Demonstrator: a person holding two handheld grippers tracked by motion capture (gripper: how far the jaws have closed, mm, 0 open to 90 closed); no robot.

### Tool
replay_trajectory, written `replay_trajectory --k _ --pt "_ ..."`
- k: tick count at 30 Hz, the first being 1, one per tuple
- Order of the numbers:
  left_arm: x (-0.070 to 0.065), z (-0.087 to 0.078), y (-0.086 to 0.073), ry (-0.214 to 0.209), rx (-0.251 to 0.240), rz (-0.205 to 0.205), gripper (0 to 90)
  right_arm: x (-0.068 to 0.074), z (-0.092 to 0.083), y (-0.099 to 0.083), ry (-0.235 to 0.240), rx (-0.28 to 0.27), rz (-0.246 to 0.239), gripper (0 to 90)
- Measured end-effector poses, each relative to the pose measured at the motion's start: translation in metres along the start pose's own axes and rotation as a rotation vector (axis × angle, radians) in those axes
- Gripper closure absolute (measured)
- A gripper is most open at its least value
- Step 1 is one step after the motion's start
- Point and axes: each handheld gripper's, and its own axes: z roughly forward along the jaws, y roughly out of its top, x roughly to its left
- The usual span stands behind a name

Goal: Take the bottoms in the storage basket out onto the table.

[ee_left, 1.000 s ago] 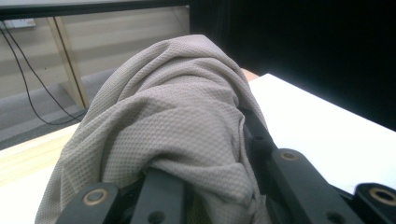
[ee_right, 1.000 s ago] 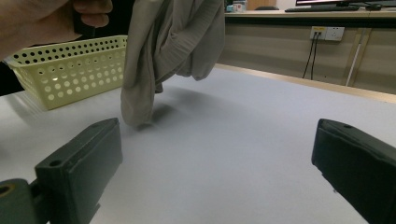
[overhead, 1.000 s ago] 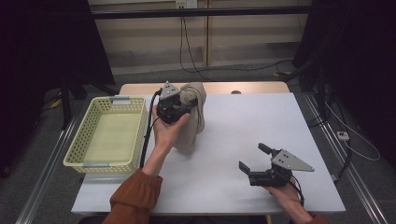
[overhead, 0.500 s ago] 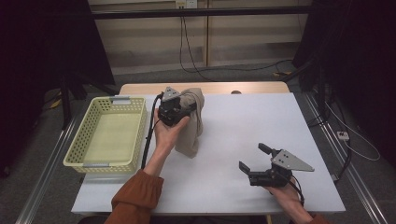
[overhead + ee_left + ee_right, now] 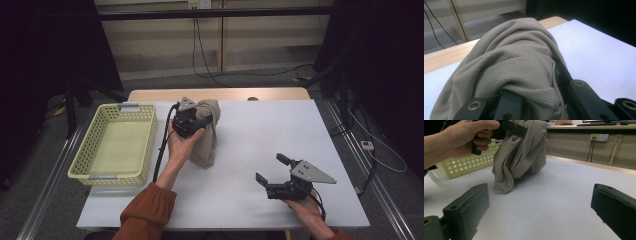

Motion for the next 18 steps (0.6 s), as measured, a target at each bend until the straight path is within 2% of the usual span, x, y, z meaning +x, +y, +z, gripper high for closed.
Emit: replay_trajectory --k 4,7,10,12,18 --pt "0.000 0.006 -0.003 0.002 0.019 0.001 74.0 0.000 0.000 0.000 0.002 -0.002 0.002 2.0" --pt "0.001 0.011 -0.007 0.021 0.031 -0.002 73.9 0.000 0.000 0.000 0.001 0.000 0.001 2.0" --pt "0.001 0.015 -0.010 0.017 0.064 0.008 73.8 0.000 0.000 0.000 0.002 -0.001 0.001 2.0" --pt "0.001 0.018 -0.012 0.018 0.069 0.010 73.7 -0.001 0.000 0.000 0.002 0.000 -0.001 2.0" --pt "0.004 0.026 -0.017 -0.007 0.094 -0.025 72.6 0.000 0.000 0.000 0.003 -0.002 0.002 2.0"
